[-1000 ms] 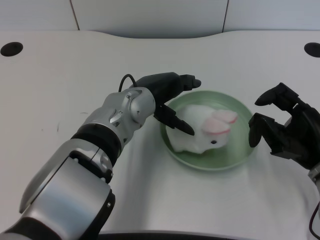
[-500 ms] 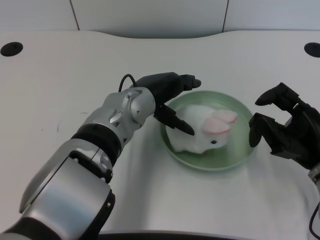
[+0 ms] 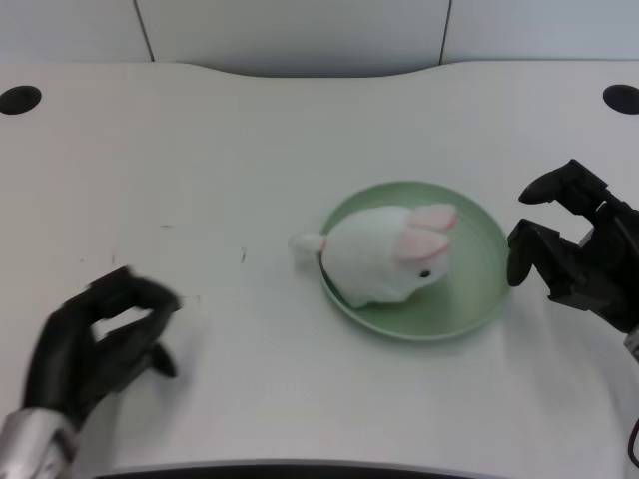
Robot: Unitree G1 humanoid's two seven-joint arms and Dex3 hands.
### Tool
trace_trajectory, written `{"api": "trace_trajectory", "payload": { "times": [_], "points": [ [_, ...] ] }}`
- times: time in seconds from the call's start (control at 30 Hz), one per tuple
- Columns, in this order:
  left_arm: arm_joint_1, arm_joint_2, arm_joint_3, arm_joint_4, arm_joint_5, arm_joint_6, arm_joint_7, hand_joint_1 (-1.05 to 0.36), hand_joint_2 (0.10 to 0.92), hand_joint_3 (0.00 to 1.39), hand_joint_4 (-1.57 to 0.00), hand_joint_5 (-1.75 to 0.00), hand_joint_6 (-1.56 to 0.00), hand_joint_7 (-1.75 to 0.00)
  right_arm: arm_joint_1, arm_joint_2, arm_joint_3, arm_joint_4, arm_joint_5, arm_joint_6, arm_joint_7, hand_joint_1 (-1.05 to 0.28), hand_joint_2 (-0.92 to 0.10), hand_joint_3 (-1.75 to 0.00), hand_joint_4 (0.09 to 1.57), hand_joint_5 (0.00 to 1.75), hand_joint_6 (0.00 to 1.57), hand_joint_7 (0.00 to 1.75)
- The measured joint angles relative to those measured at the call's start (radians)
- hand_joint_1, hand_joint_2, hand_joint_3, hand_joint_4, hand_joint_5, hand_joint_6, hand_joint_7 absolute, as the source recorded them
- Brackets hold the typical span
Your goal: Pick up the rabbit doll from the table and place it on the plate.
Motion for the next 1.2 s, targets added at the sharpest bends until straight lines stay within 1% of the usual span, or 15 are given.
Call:
{"api": "trace_trajectory", "payload": {
  "times": [0.07, 0.1, 0.13, 0.17, 0.23, 0.4, 0.53, 0.57, 0.67, 0.73, 0.83, 0.9, 0.97, 1.1, 1.2],
  "points": [
    [0.094, 0.029, 0.066, -0.127, -0.078, 0.062, 0.000, -0.51, 0.921, 0.48, -1.06, -1.66, -0.89, -1.58, -0.010, -0.018, -0.002, 0.013, 0.000, 0.000, -0.010, -0.40, -0.51, -0.89, 0.79, 1.75, 0.61, 1.61],
    [0.110, 0.043, 0.080, -0.169, -0.095, 0.080, 0.001, -0.51, 0.921, 0.48, -1.07, -1.66, -0.89, -1.58, -0.016, -0.023, -0.003, 0.017, 0.000, 0.000, -0.011, -0.40, -0.51, -0.89, 0.80, 1.75, 0.61, 1.61],
    [0.111, 0.048, 0.086, -0.201, -0.110, 0.097, 0.001, -0.51, 0.921, 0.48, -1.07, -1.66, -0.89, -1.58, -0.022, -0.024, -0.002, 0.019, 0.000, 0.000, -0.011, -0.40, -0.51, -0.88, 0.80, 1.75, 0.61, 1.60],
    [0.110, 0.048, 0.084, -0.226, -0.118, 0.109, 0.001, -0.50, 0.921, 0.48, -1.06, -1.65, -0.88, -1.58, -0.028, -0.023, 0.001, 0.021, -0.001, 0.000, -0.011, -0.40, -0.51, -0.88, 0.80, 1.75, 0.61, 1.60],
    [0.110, 0.044, 0.075, -0.251, -0.122, 0.130, 0.001, -0.50, 0.921, 0.48, -1.06, -1.65, -0.87, -1.58, -0.035, -0.023, 0.001, 0.023, -0.001, -0.001, -0.010, -0.41, -0.52, -0.88, 0.79, 1.75, 0.61, 1.60],
    [0.110, 0.036, 0.064, -0.259, -0.122, 0.144, 0.000, -0.49, 0.921, 0.49, -1.05, -1.65, -0.86, -1.58, -0.035, -0.030, 0.001, 0.033, -0.002, -0.005, -0.012, -0.40, -0.53, -0.87, 0.79, 1.75, 0.61, 1.61],
    [0.111, 0.036, 0.064, -0.260, -0.123, 0.144, 0.000, -0.49, 0.921, 0.50, -1.04, -1.65, -0.86, -1.58, -0.035, -0.031, 0.002, 0.034, -0.002, -0.005, -0.012, -0.40, -0.53, -0.87, 0.79, 1.75, 0.60, 1.61],
    [0.111, 0.036, 0.065, -0.260, -0.123, 0.145, 0.000, -0.49, 0.921, 0.50, -1.04, -1.65, -0.86, -1.58, -0.036, -0.031, 0.002, 0.037, -0.002, -0.005, -0.008, -0.40, -0.53, -0.87, 0.78, 1.75, 0.60, 1.61],
    [0.110, 0.037, 0.060, -0.259, -0.120, 0.143, -0.011, -0.49, 0.921, 0.44, -1.05, -1.61, -0.90, -1.51, -0.040, -0.031, 0.000, 0.051, 0.001, -0.005, 0.009, -0.41, -0.53, -0.86, 0.78, 1.75, 0.60, 1.61],
    [0.109, 0.041, 0.051, -0.255, -0.113, 0.131, -0.023, -0.48, 0.921, 0.44, -1.05, -1.60, -0.92, -1.46, -0.041, -0.031, -0.002, 0.062, 0.002, -0.007, 0.013, -0.41, -0.53, -0.85, 0.77, 1.75, 0.60, 1.61],
    [0.102, 0.052, 0.033, -0.238, -0.100, 0.112, -0.047, -0.46, 0.921, 0.47, -1.08, -1.53, -0.95, -1.36, -0.047, -0.031, -0.004, 0.090, 0.001, -0.020, 0.012, -0.42, -0.55, -0.81, 0.77, 1.75, 0.63, 1.58],
    [0.096, 0.057, 0.020, -0.232, -0.092, 0.100, -0.058, -0.46, 0.921, 0.47, -1.09, -1.49, -0.97, -1.31, -0.048, -0.031, -0.004, 0.101, 0.001, -0.022, 0.011, -0.41, -0.55, -0.81, 0.77, 1.75, 0.62, 1.58],
    [0.086, 0.058, 0.012, -0.226, -0.088, 0.099, -0.062, -0.46, 0.921, 0.47, -1.12, -1.41, -1.00, -1.23, -0.049, -0.031, -0.004, 0.102, 0.001, -0.023, 0.011, -0.40, -0.55, -0.81, 0.77, 1.75, 0.62, 1.58],
    [0.061, 0.075, -0.001, -0.210, -0.081, 0.099, -0.093, -0.47, 0.921, 0.47, -1.13, -1.31, -1.01, -1.15, -0.059, -0.031, -0.004, 0.102, 0.001, -0.020, 0.011, -0.40, -0.55, -0.81, 0.78, 1.75, 0.61, 1.58],
    [0.053, 0.088, -0.003, -0.198, -0.084, 0.102, -0.129, -0.46, 0.921, 0.45, -1.12, -1.27, -0.99, -1.11, -0.059, -0.031, -0.004, 0.101, 0.000, -0.020, 0.004, -0.39, -0.55, -0.82, 0.79, 1.75, 0.60, 1.59]
  ]
}}
